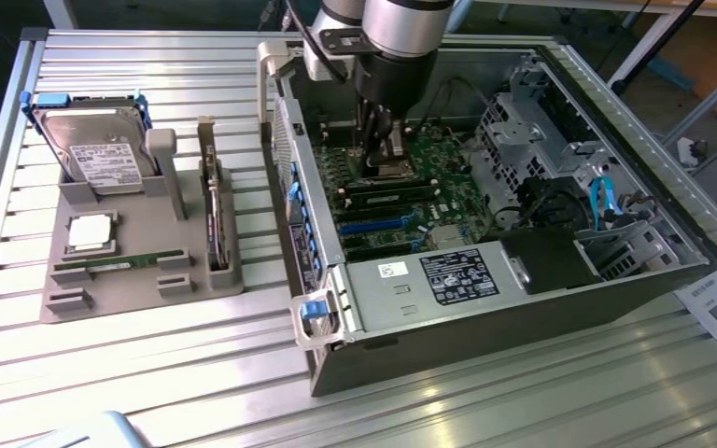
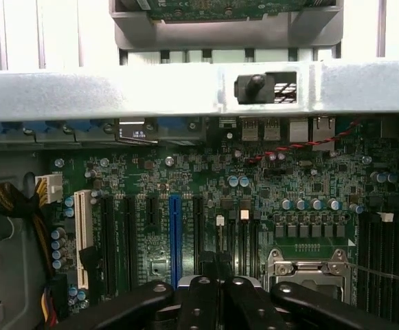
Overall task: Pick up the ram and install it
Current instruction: 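Press down the ram until it locks into place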
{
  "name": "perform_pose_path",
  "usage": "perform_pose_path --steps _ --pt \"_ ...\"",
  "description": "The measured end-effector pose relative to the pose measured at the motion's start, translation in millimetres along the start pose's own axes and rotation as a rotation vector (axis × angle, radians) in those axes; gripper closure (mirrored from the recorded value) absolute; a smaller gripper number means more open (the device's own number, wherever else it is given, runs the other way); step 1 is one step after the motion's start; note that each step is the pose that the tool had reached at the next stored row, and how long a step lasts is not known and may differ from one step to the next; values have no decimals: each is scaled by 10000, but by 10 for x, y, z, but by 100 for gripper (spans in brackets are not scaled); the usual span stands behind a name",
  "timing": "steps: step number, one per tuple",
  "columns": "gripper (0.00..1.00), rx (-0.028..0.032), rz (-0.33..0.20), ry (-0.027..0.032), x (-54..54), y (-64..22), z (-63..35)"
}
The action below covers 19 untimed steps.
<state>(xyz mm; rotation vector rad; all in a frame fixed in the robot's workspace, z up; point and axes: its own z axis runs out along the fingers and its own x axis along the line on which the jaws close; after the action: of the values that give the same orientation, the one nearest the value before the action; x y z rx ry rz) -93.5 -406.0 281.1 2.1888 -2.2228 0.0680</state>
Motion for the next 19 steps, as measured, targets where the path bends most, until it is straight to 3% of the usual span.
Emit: perform_pose_path --steps 12,19 --pt "90 -1 -1 2 -5 -314 5" --pt "90 -1 -1 3 -7 -442 7"
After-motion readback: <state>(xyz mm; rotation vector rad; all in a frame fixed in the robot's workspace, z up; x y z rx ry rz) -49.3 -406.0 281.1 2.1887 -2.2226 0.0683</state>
